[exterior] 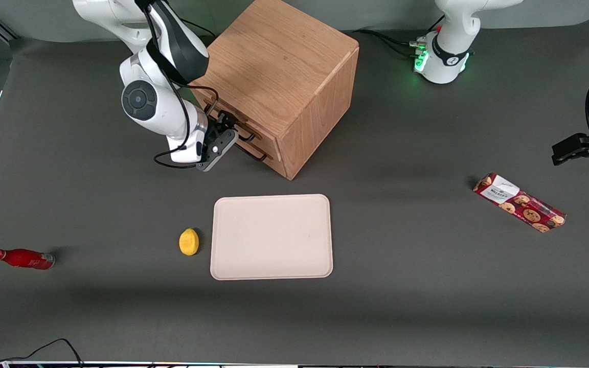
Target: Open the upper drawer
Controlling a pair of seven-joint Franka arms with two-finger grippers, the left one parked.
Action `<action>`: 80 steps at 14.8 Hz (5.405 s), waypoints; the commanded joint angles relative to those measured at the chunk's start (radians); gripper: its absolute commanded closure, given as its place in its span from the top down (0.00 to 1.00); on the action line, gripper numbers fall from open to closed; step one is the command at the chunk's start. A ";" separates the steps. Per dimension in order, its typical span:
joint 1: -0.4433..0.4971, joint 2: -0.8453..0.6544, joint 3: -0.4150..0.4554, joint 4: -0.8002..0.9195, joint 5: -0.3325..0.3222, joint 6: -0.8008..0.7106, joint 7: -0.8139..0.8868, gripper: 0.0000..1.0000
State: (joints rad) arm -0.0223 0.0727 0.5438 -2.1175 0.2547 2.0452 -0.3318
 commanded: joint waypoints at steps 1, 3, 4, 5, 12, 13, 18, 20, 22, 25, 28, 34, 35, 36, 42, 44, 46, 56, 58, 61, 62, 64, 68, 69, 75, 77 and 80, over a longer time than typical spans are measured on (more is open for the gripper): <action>-0.005 0.012 -0.013 0.005 -0.031 0.027 -0.016 1.00; -0.005 0.013 -0.028 0.007 -0.047 0.041 -0.016 1.00; -0.005 0.016 -0.030 0.007 -0.052 0.047 -0.015 1.00; -0.007 0.019 -0.030 0.007 -0.052 0.049 -0.015 1.00; -0.008 0.027 -0.081 0.016 -0.096 0.066 -0.016 1.00; -0.008 0.029 -0.082 0.019 -0.101 0.070 -0.016 1.00; -0.008 0.047 -0.131 0.031 -0.144 0.090 -0.016 1.00; -0.008 0.053 -0.150 0.042 -0.147 0.092 -0.016 1.00; -0.008 0.065 -0.169 0.062 -0.149 0.092 -0.016 1.00; -0.008 0.081 -0.203 0.080 -0.149 0.092 -0.056 1.00; -0.008 0.087 -0.226 0.097 -0.149 0.092 -0.079 1.00; -0.008 0.130 -0.255 0.163 -0.149 0.092 -0.078 1.00; -0.008 0.134 -0.262 0.172 -0.149 0.092 -0.079 1.00; -0.008 0.137 -0.263 0.180 -0.149 0.092 -0.084 1.00; -0.011 0.164 -0.278 0.214 -0.164 0.092 -0.102 1.00; -0.010 0.177 -0.295 0.237 -0.172 0.092 -0.104 1.00; -0.011 0.183 -0.298 0.245 -0.173 0.092 -0.107 1.00; -0.015 0.205 -0.318 0.272 -0.195 0.082 -0.118 1.00; -0.015 0.196 -0.317 0.272 -0.192 0.073 -0.118 1.00; -0.013 0.190 -0.315 0.318 -0.190 -0.018 -0.118 1.00; -0.013 0.190 -0.315 0.335 -0.189 -0.048 -0.118 1.00; -0.013 0.187 -0.314 0.355 -0.186 -0.086 -0.119 1.00; -0.015 0.147 -0.315 0.384 -0.181 -0.164 -0.115 1.00; -0.013 0.119 -0.318 0.383 -0.181 -0.181 -0.107 1.00; -0.002 -0.028 -0.462 0.387 -0.181 -0.289 -0.002 1.00; -0.002 -0.074 -0.482 0.383 -0.186 -0.295 0.161 1.00; 0.001 -0.135 -0.487 0.383 -0.224 -0.353 0.315 1.00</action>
State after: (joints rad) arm -0.0371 -0.0114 0.0654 -1.7216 0.0718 1.7340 -0.1164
